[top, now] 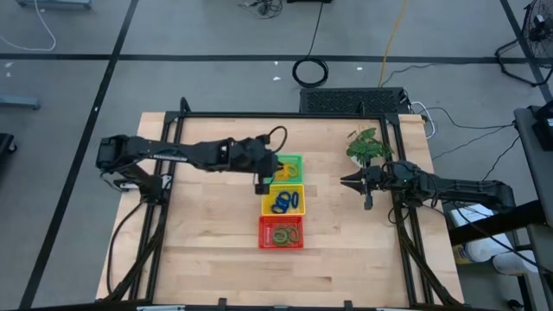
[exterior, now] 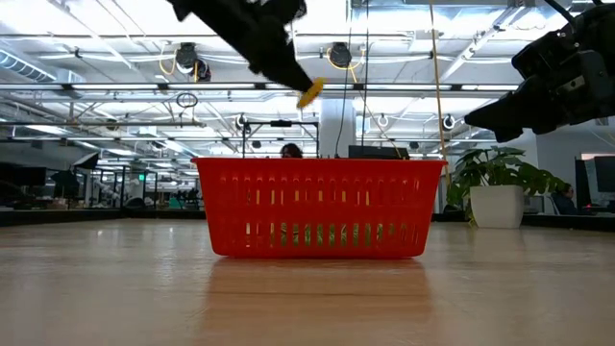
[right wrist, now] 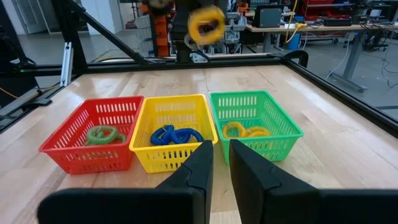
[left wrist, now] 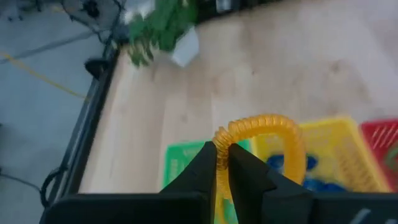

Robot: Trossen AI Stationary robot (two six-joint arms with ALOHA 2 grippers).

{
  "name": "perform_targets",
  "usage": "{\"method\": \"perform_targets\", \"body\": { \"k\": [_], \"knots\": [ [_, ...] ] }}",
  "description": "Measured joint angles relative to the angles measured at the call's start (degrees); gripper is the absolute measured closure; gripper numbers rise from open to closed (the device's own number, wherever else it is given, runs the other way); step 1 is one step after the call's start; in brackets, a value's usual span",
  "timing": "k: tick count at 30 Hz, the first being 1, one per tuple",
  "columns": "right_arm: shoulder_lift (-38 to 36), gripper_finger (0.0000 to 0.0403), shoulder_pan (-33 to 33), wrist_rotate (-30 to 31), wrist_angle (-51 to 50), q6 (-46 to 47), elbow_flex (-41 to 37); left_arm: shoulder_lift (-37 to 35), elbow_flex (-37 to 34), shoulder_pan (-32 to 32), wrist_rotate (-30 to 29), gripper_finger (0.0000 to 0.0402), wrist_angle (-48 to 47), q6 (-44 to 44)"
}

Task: Sort spring keychains into baskets
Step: Put the yellow spring keychain into the green basket

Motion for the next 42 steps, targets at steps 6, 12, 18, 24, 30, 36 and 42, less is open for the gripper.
{"method": "perform_targets", "body": {
  "k": [6,12,18,24,30,36,42],
  "knots": [
    [0.0,0.0365,0.0,0.0,-0.1,0.0,0.0,5.4,-0.1,3.9,1.6,0.0367,1.0,0.7],
    [0.0,0.0364,0.0,0.0,0.0,0.0,0.0,11.5,-0.1,7.1,1.6,0.0367,1.2,0.3],
    [0.0,0.0364,0.0,0.0,0.0,0.0,0.0,15.6,-0.1,8.5,1.6,0.0366,0.6,-2.1],
    [0.0,0.0365,0.0,0.0,0.0,0.0,0.0,16.7,-0.1,8.5,1.9,0.0366,0.7,-2.6],
    [0.0,0.0365,0.0,0.0,0.0,0.0,0.0,16.7,-0.1,8.5,1.9,0.0366,0.8,-2.9],
    [0.0,0.0365,0.0,0.0,0.0,0.0,0.0,16.7,-0.1,8.5,2.0,0.0366,0.7,-3.0],
    [0.0,0.0364,0.0,0.0,0.0,0.0,0.0,16.7,-0.1,8.5,2.0,0.0366,0.7,-3.1]
  ]
}}
